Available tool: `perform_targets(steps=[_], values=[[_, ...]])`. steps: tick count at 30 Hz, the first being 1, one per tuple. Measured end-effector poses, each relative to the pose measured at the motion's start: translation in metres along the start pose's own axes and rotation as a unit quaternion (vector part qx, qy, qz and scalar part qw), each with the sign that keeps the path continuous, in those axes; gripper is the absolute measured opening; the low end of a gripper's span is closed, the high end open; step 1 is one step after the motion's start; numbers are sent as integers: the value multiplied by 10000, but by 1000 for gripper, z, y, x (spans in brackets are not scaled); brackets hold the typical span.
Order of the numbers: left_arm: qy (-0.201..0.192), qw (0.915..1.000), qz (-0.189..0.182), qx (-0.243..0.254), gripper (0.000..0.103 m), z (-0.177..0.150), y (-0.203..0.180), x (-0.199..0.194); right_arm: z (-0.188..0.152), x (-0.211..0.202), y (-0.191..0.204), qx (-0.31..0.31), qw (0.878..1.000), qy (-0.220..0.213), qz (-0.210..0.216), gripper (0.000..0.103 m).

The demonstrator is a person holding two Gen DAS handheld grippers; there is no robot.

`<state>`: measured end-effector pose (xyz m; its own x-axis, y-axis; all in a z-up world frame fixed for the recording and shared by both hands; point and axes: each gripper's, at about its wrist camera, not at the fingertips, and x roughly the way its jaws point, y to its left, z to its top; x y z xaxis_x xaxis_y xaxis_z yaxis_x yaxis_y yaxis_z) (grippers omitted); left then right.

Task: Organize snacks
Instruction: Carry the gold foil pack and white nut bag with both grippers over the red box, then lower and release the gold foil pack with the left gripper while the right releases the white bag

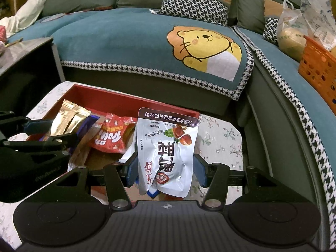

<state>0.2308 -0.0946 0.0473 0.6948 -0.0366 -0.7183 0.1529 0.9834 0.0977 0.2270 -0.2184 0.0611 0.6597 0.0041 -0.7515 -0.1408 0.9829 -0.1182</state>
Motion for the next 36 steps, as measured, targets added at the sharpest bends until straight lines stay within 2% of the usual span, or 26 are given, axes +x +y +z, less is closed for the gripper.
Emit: perform_targets(steps=[22,36], values=[[292,9992,197,180,83,3,-4,44,8,41,15,-390,9991,138,76,60],[261,9993,227,139,88,7,-4,42,11,40,10,-440,9990,-8,30,76]])
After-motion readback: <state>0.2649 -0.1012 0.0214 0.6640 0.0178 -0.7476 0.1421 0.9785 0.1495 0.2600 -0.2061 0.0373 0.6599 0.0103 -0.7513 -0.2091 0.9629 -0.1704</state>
